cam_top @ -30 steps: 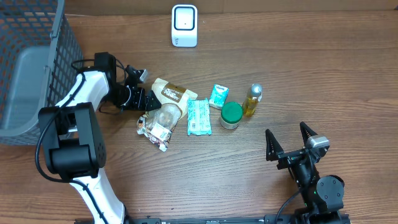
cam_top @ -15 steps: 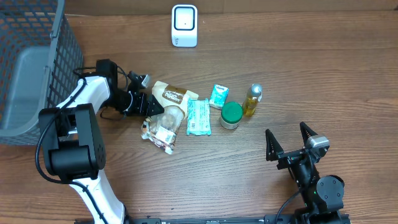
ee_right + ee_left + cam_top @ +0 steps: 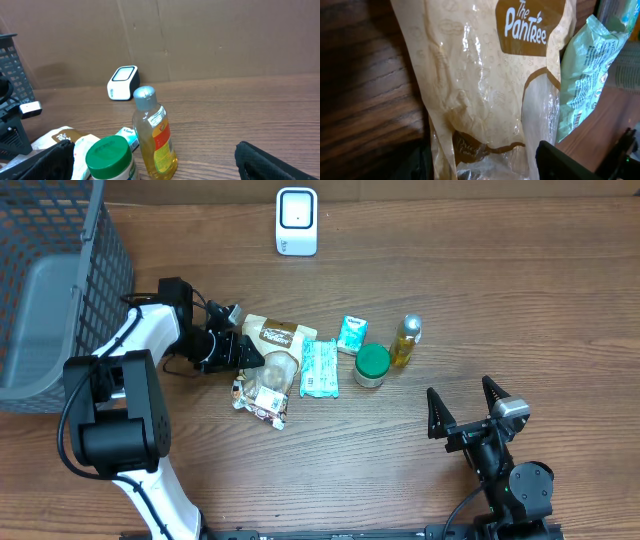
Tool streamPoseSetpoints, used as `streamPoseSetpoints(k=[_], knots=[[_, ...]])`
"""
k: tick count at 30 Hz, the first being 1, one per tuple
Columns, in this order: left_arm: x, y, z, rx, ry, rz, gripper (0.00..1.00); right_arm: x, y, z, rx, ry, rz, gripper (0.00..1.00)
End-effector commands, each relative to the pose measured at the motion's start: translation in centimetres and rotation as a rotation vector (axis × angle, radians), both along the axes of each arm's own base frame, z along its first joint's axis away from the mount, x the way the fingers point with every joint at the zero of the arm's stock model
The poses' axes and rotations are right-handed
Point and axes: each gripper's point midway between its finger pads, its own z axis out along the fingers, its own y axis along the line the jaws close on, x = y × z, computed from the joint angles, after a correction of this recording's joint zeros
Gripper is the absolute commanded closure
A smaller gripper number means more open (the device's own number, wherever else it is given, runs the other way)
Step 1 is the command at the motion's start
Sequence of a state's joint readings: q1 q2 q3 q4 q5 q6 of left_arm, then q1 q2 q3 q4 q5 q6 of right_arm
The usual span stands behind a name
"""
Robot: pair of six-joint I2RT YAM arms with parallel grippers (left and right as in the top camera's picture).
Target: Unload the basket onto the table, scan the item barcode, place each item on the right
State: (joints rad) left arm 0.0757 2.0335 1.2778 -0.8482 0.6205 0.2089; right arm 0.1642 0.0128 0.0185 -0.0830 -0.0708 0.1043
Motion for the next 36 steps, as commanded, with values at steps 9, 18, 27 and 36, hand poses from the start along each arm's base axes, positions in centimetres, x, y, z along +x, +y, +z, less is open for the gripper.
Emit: streamPoseSetpoints(k=[9,18,27,36], knots=[[-4.9,2.8,-6.9,0.265,0.192,0.018,0.52,0.1,-0.2,-0.2,-0.003,-0.003,-0.012,0.0],[-4.5,3.1,-6.4,0.259,0.205,0.077,0.86,0.1,-0.2,-0.2,-0.003,-0.003,-0.013,0.0],[-2.3,4.0,-3.7,0.179,0.159,0.235,0.93,0.1,-0.2,-0.2,-0.003,-0.003,-0.013,0.0],[0.1,1.3,8.5,-0.229,0.005,0.366,0.96,0.1,-0.2,-0.2,-0.003,-0.003,-0.013,0.0]])
